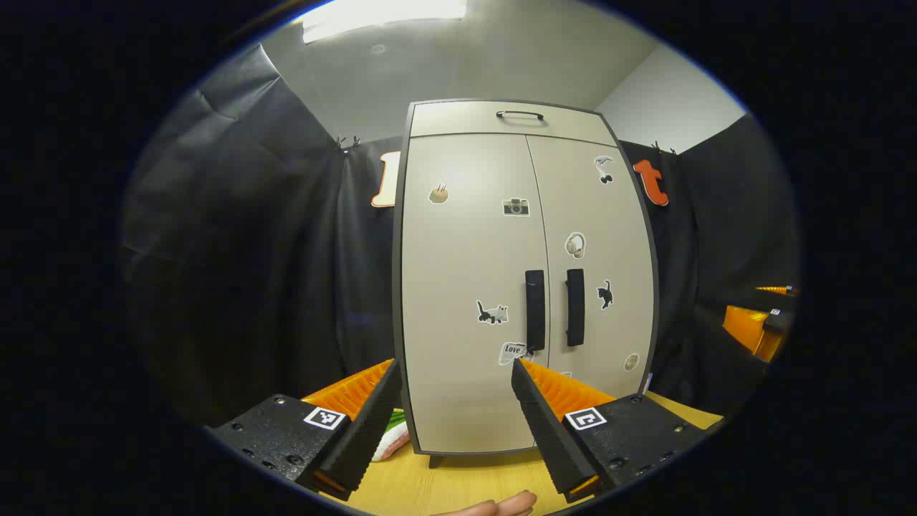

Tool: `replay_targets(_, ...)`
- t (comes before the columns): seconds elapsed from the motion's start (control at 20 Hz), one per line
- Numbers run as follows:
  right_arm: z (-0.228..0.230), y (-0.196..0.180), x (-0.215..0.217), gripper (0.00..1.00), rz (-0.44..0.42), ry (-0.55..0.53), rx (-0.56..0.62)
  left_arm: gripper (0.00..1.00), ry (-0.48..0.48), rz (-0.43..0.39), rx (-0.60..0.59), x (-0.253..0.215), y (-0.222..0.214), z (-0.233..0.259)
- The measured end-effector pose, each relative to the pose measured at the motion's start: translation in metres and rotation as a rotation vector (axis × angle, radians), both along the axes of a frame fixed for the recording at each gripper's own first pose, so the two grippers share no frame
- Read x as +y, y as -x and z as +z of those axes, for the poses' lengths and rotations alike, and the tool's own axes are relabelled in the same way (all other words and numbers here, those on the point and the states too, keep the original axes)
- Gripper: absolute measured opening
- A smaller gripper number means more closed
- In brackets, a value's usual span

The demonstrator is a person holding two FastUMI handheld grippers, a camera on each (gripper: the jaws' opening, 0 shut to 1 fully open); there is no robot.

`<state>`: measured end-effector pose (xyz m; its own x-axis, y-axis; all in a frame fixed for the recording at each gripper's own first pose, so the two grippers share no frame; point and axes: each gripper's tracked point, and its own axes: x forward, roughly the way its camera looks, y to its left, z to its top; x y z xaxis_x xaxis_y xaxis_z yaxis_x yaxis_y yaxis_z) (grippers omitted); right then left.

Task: Open the right door of the double-door shoe cabinet with the right hand, and open the left door with the left hand.

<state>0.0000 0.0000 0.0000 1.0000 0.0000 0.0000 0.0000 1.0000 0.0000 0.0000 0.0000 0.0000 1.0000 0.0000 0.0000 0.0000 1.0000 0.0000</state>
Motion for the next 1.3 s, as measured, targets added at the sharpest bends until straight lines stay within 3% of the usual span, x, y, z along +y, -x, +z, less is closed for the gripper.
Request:
replay_targets(0.1,-0.003,-0.003,0.0,1.0,0.002,0.001,0.009,0.96,0.003,-0.009,-0.002,-0.001,0.0,0.002)
replay_targets(0.25,-0.005,-0.006,-0.004,1.0,0.007,0.006,0.02,0.96,0.003,-0.002,-0.017,-0.001,-0.002,0.007)
replay_targets(0.3,-0.003,-0.005,-0.004,0.94,0.011,0.0,0.021,0.96,0.003,-0.009,-0.021,-0.003,-0.003,0.008)
replay_targets(0.35,-0.003,-0.006,-0.004,0.98,0.015,-0.008,0.02,0.95,-0.002,-0.019,-0.018,-0.004,-0.003,0.008)
replay_targets(0.6,-0.002,-0.008,-0.004,0.98,0.018,-0.002,0.022,0.95,0.01,-0.048,-0.007,-0.013,-0.009,0.001)
replay_targets(0.65,-0.003,-0.009,-0.002,0.94,0.024,-0.003,0.022,0.95,0.013,-0.056,0.0,-0.017,-0.011,-0.002)
replay_targets(0.7,-0.003,-0.01,0.001,0.94,0.027,-0.004,0.023,0.92,0.014,-0.065,0.003,-0.019,-0.011,-0.004)
replay_targets(0.8,-0.007,-0.016,0.007,0.98,0.035,0.001,0.029,0.96,0.014,-0.08,0.004,-0.019,-0.007,-0.007)
replay_targets(0.95,-0.014,-0.03,0.025,1.0,0.071,-0.001,0.05,0.96,0.011,-0.076,-0.008,-0.015,-0.005,-0.005)
replay_targets(1.0,-0.016,-0.035,0.033,0.94,0.089,-0.002,0.06,0.95,0.013,-0.071,-0.012,-0.013,-0.005,-0.004)
replay_targets(1.05,-0.017,-0.042,0.039,0.98,0.104,-0.005,0.063,0.95,0.012,-0.062,-0.016,-0.009,-0.004,-0.004)
replay_targets(1.2,-0.013,-0.066,0.055,0.99,0.125,-0.011,0.06,0.96,0.013,-0.047,-0.005,-0.001,0.001,-0.009)
replay_targets(1.25,-0.014,-0.076,0.065,0.94,0.14,-0.02,0.067,0.95,0.017,-0.05,0.001,0.001,0.003,-0.011)
replay_targets(1.3,-0.013,-0.084,0.074,0.98,0.156,-0.031,0.075,0.96,0.018,-0.051,-0.002,0.002,0.006,-0.012)
